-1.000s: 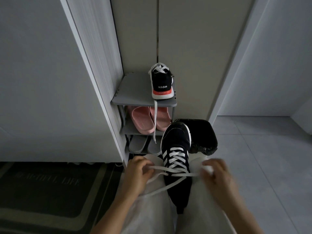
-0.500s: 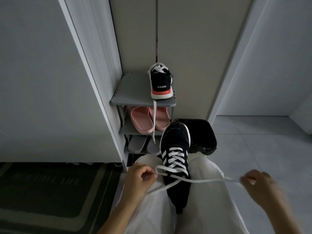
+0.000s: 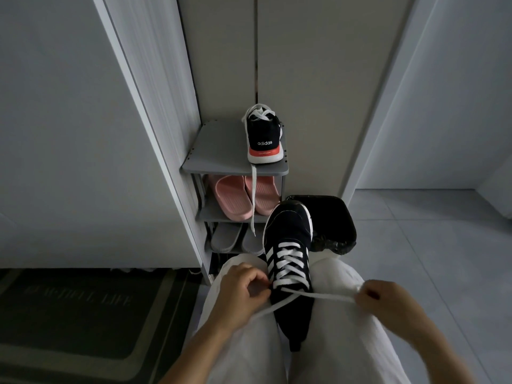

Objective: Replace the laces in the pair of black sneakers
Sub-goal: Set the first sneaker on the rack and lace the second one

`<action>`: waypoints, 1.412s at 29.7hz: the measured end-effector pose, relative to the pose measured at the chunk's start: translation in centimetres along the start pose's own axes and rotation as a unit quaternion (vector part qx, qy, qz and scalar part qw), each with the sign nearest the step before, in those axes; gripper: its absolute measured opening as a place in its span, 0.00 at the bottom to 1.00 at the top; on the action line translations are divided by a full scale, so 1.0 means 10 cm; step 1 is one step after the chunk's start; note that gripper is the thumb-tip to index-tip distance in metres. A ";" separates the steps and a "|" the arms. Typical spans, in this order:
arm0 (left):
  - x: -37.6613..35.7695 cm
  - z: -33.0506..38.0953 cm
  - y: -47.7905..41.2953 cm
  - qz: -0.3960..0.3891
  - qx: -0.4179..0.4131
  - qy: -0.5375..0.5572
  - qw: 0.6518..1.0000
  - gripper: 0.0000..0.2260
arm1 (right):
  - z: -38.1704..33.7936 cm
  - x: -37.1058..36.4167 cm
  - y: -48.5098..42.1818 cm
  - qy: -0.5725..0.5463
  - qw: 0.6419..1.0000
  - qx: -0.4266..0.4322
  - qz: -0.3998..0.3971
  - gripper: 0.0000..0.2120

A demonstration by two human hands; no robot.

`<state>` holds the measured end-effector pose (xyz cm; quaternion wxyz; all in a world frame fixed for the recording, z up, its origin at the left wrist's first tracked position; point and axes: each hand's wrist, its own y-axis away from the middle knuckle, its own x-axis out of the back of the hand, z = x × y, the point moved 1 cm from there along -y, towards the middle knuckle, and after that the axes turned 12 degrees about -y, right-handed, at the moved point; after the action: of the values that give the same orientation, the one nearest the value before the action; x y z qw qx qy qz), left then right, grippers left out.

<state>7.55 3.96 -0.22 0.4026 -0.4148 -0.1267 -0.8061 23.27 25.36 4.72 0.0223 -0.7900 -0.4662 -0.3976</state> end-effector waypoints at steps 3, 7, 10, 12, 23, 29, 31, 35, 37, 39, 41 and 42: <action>-0.02 0.03 0.02 0.012 -0.012 -0.016 1.000 0.14 | 0.16 0.15 -0.02 0.024 0.999 -0.048 -0.007 0.11; -0.01 0.10 0.05 0.005 -0.003 0.036 0.999 0.10 | -0.02 -0.04 0.01 0.052 0.997 0.056 0.032 0.11; -0.05 0.19 0.05 -0.012 -0.019 -0.018 1.000 0.21 | -0.23 -0.25 0.03 0.066 0.991 0.105 0.046 0.11; -0.10 0.26 0.05 -0.004 -0.024 -0.078 0.997 0.24 | -0.32 -0.41 0.02 0.081 0.988 0.126 0.039 0.11; 0.00 0.35 -0.16 0.011 0.020 0.054 0.998 0.11 | -0.51 -0.57 -0.17 0.056 0.971 0.203 0.116 0.15; -0.07 0.32 -0.07 0.023 0.044 0.062 0.997 0.15 | -0.45 -0.61 -0.12 0.057 0.971 0.200 0.118 0.12; -0.09 0.33 0.01 0.018 0.051 0.069 0.996 0.13 | -0.40 -0.60 -0.08 0.046 0.974 0.193 0.105 0.11; 0.00 0.35 0.11 -0.027 0.035 -0.026 0.999 0.11 | -0.35 -0.58 -0.05 -0.013 0.980 0.183 0.074 0.05; 0.08 0.33 0.11 -0.074 0.016 -0.089 0.993 0.09 | -0.33 -0.55 -0.06 -0.042 0.981 0.178 0.061 0.11; 0.15 0.31 0.07 -0.078 0.030 -0.018 0.996 0.08 | -0.31 -0.53 -0.07 -0.067 0.982 0.166 0.059 0.13; 0.24 0.25 0.03 -0.064 0.045 0.060 0.995 0.12 | -0.31 -0.50 -0.10 -0.105 0.984 0.134 0.051 0.12; 0.27 0.21 0.02 -0.052 0.044 0.078 0.995 0.12 | -0.30 -0.48 -0.11 -0.121 0.985 0.117 0.044 0.12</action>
<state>7.99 3.55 3.12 0.3867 -0.3256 -0.1514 -0.8495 19.42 21.26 3.29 0.0749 -0.8439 -0.4736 -0.2407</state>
